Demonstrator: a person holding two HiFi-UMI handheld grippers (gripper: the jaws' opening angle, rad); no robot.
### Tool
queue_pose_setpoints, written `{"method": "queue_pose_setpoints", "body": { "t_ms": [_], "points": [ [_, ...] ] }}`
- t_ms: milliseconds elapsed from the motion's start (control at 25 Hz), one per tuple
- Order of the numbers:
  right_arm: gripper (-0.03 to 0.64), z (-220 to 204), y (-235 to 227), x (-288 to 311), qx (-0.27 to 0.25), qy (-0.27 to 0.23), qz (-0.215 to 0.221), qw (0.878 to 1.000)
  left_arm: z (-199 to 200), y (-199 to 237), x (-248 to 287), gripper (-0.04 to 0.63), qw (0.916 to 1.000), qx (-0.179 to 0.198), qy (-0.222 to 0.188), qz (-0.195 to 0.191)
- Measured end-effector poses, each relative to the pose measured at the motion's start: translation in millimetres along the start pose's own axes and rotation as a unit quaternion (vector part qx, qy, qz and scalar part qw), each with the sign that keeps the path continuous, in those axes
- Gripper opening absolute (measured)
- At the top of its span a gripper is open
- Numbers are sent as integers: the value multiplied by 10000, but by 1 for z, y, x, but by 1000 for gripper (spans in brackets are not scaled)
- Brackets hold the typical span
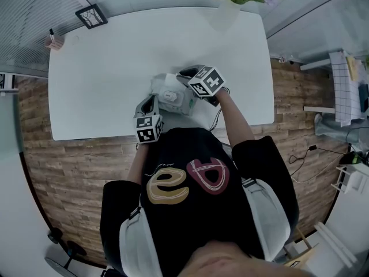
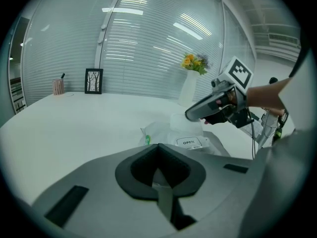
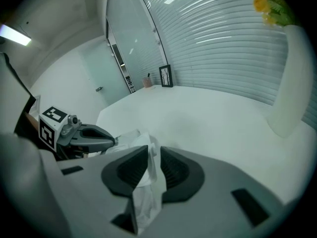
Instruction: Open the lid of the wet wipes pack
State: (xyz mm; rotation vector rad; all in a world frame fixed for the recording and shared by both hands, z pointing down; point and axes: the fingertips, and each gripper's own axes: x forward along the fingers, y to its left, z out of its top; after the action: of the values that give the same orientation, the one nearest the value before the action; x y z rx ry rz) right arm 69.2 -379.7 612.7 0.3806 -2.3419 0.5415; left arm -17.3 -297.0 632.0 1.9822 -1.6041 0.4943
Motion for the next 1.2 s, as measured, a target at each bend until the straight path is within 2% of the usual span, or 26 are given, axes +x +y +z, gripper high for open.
{"method": "queue_pose_setpoints", "body": {
  "t_ms": [280,560,640,760,960,1080,1200],
  "points": [
    [198,3,-7,-10,579,-530,-170,9968,0,1,0,17,9999,-25,-63,-93],
    [229,18,8,-35,1091,-1359,-34,9847,0,1,-2,17,9989,-254,-218,-327],
    [235,22,12,-45,1127,-1590,-110,9808,1,2,-3,18,9984,-341,-262,-362],
    [235,28,18,-59,1072,-1887,-374,9755,11,4,-6,18,9968,-481,-466,-440],
    [235,25,31,-82,1240,-2368,-826,9601,36,0,-18,18,9930,-463,-848,-675],
    [235,15,37,-85,1329,-2474,-1301,9509,49,-4,-28,19,9901,-468,-992,-873],
    [235,7,47,-85,1263,-2485,-1815,9431,59,-10,-41,19,9874,-319,-1156,-1029]
  ]
}}
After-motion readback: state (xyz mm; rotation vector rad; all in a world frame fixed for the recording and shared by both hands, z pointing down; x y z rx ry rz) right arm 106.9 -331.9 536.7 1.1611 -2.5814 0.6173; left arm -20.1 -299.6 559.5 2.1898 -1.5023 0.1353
